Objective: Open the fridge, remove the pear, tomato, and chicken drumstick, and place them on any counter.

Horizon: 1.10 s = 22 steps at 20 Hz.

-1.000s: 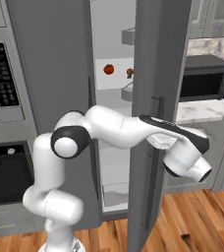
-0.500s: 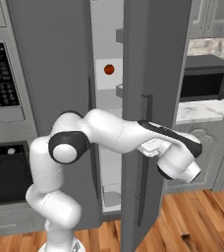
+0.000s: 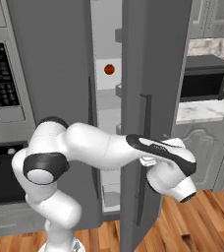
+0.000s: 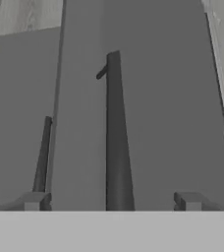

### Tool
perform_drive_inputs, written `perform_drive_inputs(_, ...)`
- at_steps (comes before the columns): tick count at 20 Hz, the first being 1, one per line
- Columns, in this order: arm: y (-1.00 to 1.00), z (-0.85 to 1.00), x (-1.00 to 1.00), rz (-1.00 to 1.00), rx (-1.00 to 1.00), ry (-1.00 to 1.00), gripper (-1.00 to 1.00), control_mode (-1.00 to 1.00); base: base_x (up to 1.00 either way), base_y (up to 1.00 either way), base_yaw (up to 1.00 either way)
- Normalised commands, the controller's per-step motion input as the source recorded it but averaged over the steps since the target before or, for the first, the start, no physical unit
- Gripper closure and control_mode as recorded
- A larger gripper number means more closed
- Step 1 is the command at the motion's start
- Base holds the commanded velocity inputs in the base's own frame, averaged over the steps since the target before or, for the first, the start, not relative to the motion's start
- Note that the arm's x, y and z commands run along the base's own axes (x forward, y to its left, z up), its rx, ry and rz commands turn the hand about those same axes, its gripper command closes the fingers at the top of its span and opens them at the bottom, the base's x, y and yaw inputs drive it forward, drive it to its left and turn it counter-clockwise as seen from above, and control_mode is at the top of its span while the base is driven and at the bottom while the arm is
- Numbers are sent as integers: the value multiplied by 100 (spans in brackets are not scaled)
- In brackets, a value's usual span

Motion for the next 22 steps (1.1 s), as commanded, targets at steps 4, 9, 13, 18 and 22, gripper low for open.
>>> perform_drive_inputs(4,-35,41,-85,-34,0,-4,-100,-100,0,0,0)
perform_drive_inputs(9,54,95,-86,-15,0,-4,-100,-100,0,0,0)
perform_drive_inputs(13,100,100,-43,-12,0,4,-100,-100,0,0,0)
perform_drive_inputs(18,100,98,-9,-3,0,26,-100,-100,0,0,0)
perform_drive_inputs(22,100,66,5,0,0,29,-100,-100,0,0,0)
